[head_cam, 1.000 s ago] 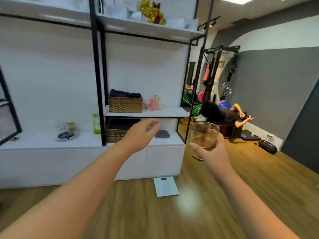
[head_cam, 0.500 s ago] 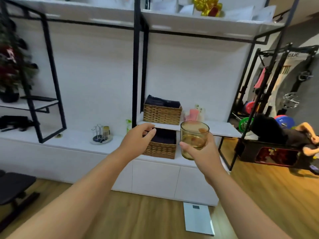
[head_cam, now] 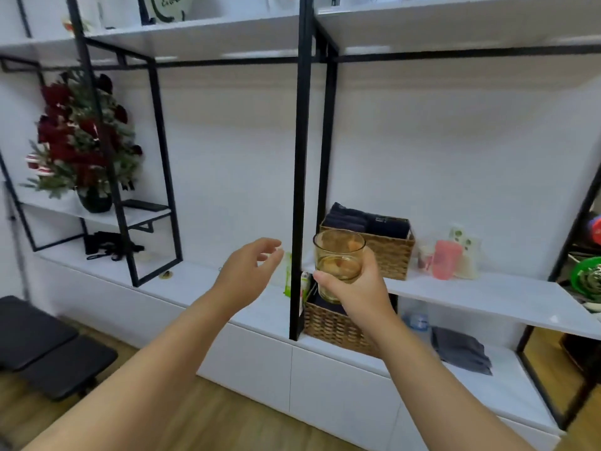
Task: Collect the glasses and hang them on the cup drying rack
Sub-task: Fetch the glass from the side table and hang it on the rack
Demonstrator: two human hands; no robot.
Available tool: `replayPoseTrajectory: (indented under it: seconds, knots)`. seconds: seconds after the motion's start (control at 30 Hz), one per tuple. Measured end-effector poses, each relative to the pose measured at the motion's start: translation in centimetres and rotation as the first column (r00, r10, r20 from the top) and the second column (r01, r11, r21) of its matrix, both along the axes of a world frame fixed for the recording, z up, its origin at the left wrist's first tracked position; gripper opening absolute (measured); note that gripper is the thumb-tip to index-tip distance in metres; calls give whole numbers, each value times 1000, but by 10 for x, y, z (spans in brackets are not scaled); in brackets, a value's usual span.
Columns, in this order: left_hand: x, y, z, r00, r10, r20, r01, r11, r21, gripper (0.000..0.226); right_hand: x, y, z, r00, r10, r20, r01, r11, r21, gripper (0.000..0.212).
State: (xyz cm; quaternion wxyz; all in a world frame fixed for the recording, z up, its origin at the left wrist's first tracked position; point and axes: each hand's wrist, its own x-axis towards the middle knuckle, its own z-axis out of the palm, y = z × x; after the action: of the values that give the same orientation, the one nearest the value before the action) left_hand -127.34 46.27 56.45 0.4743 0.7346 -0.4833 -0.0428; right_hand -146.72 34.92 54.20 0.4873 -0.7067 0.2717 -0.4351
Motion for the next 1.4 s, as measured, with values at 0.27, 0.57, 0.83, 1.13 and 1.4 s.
replayPoseTrajectory:
  seconds: [0.27, 0.57, 0.83, 1.13, 1.4]
  knots:
    - [71, -43, 21, 963, 268, 27, -266, 962, -63, 30, 107, -96, 21, 964, 267, -11, -267, 964, -15, 77]
    - [158, -80, 17, 946, 323, -11, -323, 944, -66, 32, 226, -137, 10, 918, 396, 9, -396, 918, 4, 75]
    - [293, -94, 5, 954, 301, -9, -301, 954, -18, 37, 352, -150, -1, 948, 318, -33, -317, 948, 33, 72]
    - [450, -92, 19, 969, 240, 54, -241, 970, 16, 40, 506, -141, 8, 971, 236, -40, -236, 972, 16, 79]
    - [541, -104, 34, 973, 223, 57, -223, 975, -2, 42, 611, -150, 0, 976, 213, -44, -212, 977, 23, 75]
